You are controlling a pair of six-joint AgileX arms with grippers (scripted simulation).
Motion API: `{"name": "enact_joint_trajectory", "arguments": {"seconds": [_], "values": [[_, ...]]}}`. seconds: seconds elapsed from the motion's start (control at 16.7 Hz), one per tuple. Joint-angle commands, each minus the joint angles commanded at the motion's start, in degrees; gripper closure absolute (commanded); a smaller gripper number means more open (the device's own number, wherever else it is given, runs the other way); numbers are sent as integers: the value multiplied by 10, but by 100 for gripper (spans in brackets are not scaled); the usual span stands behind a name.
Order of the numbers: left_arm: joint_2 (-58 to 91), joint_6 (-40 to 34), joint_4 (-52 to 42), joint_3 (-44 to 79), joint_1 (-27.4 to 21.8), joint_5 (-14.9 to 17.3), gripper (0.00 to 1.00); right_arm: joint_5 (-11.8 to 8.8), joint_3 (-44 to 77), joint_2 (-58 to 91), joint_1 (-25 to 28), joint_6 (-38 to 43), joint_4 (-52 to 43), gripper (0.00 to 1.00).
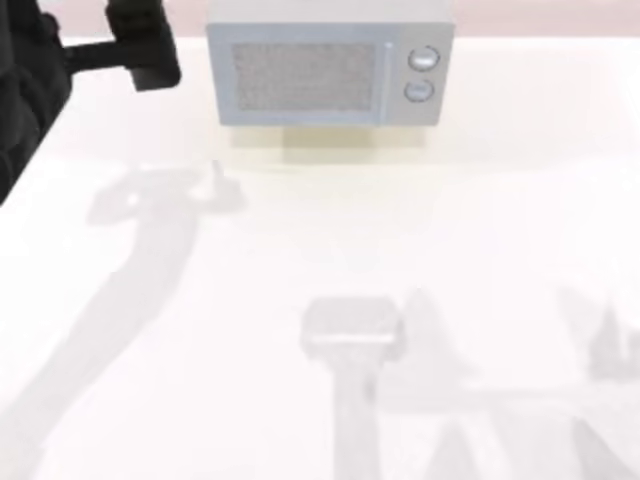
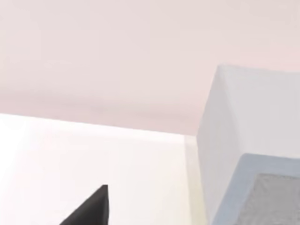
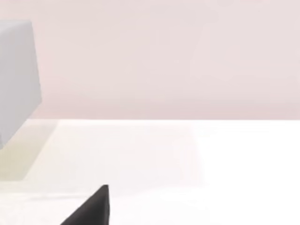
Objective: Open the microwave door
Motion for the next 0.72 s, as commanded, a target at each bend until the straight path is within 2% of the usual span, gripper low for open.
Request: {"name": "enact_joint_trajectory", "arguments": {"seconds": [0.42, 0.72], "values": [[385, -83, -20, 290, -147, -131, 0, 0, 0, 0, 0, 0, 0, 0], [528, -108, -42, 396, -208, -185, 0, 0, 0, 0, 0, 0, 0, 0]]}}
